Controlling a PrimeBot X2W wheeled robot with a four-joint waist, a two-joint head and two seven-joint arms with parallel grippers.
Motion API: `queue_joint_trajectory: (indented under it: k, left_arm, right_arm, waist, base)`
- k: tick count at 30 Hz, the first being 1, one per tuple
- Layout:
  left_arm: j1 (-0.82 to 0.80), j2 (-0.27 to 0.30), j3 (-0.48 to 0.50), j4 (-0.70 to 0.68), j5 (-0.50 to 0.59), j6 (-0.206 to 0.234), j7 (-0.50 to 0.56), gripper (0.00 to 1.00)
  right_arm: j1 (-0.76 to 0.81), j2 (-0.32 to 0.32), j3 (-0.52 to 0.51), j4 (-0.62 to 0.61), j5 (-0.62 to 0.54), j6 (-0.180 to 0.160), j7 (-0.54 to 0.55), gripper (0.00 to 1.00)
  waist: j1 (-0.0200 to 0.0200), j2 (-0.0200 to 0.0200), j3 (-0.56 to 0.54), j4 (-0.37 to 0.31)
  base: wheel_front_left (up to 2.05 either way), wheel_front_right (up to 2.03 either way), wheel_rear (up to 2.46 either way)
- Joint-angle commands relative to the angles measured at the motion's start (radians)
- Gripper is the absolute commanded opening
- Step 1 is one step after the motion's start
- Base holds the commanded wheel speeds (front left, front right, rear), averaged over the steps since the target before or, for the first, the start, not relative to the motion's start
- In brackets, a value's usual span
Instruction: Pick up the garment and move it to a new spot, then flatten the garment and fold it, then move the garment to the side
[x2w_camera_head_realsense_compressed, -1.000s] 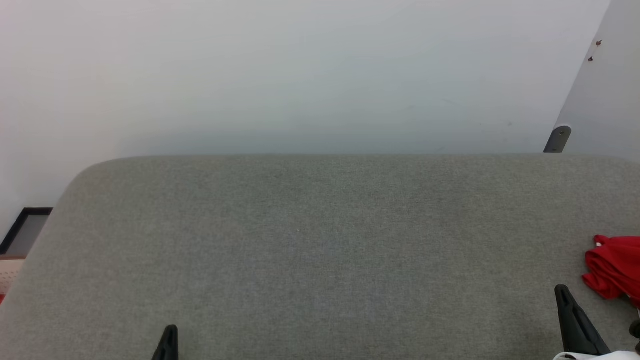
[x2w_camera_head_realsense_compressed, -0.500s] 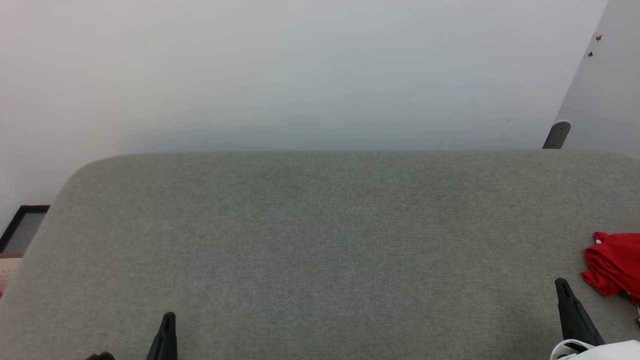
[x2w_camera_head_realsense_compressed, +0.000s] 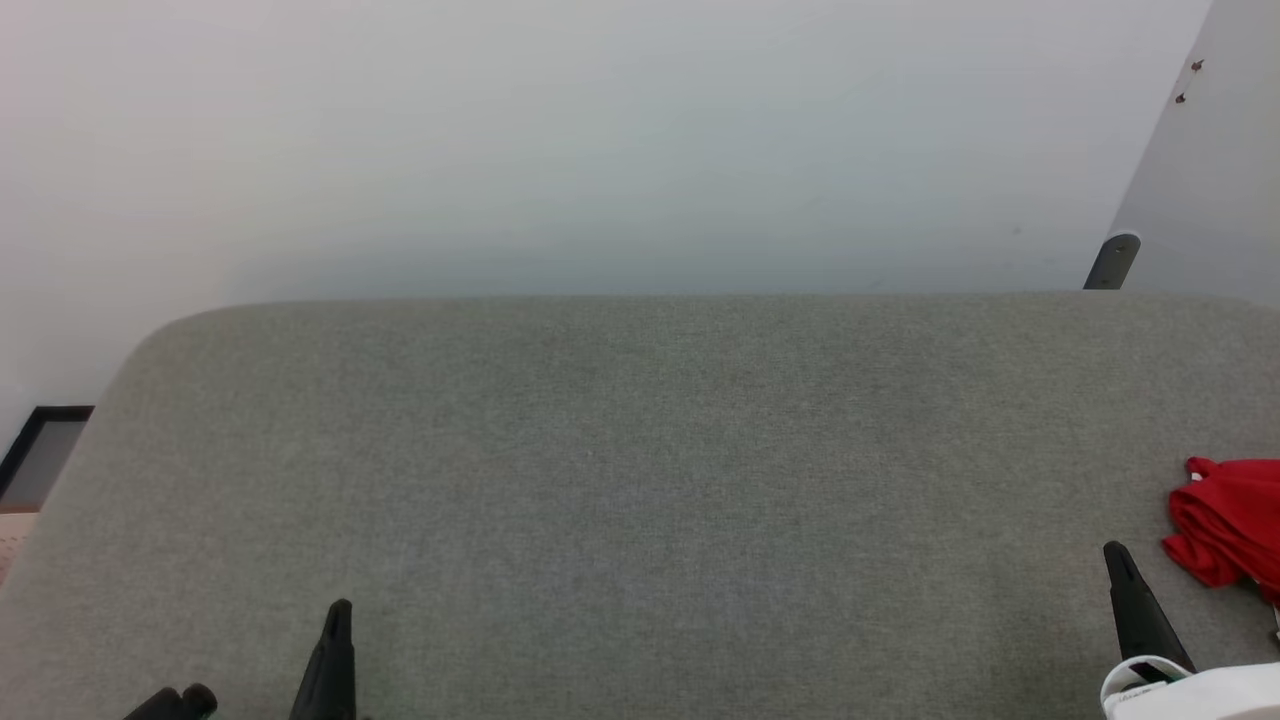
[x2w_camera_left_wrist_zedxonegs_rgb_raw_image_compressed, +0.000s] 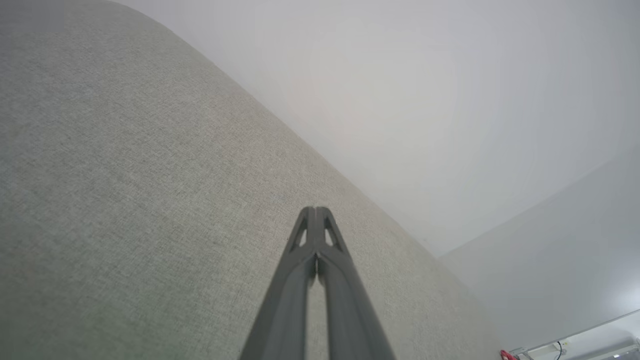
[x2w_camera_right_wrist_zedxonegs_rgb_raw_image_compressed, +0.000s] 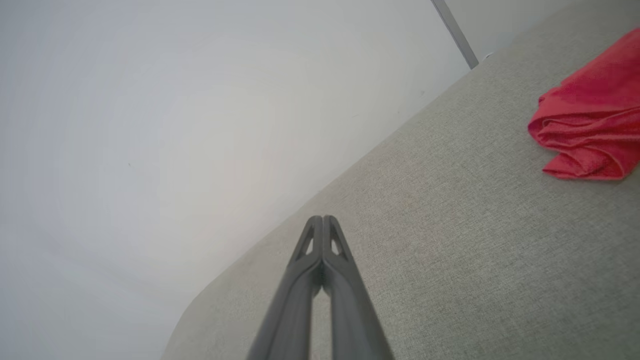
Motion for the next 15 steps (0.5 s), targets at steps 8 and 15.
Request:
queue_joint_trajectory:
  k: [8,15]
  left_arm:
    - [-0.046,-0.003,0.01,0.0,-0.119,-0.001,0.032,0.0]
    - [-0.065,-0.006,0.014,0.007,-0.198,-0.001,0.054,0.0]
  right_arm:
    - [-0.044,0.008,-0.014,0.005,0.109,0.0,0.023,0.0]
    - [-0.057,0.016,-0.018,0.016,0.18,0.0,0.038,0.0]
  waist:
    - [0.0,0.0,0.006,-0.003]
    - [0.0,0.0,0.011,-0.005]
  base:
    - [0.0,0.0,0.0]
    - [0.0,0.0,0.0]
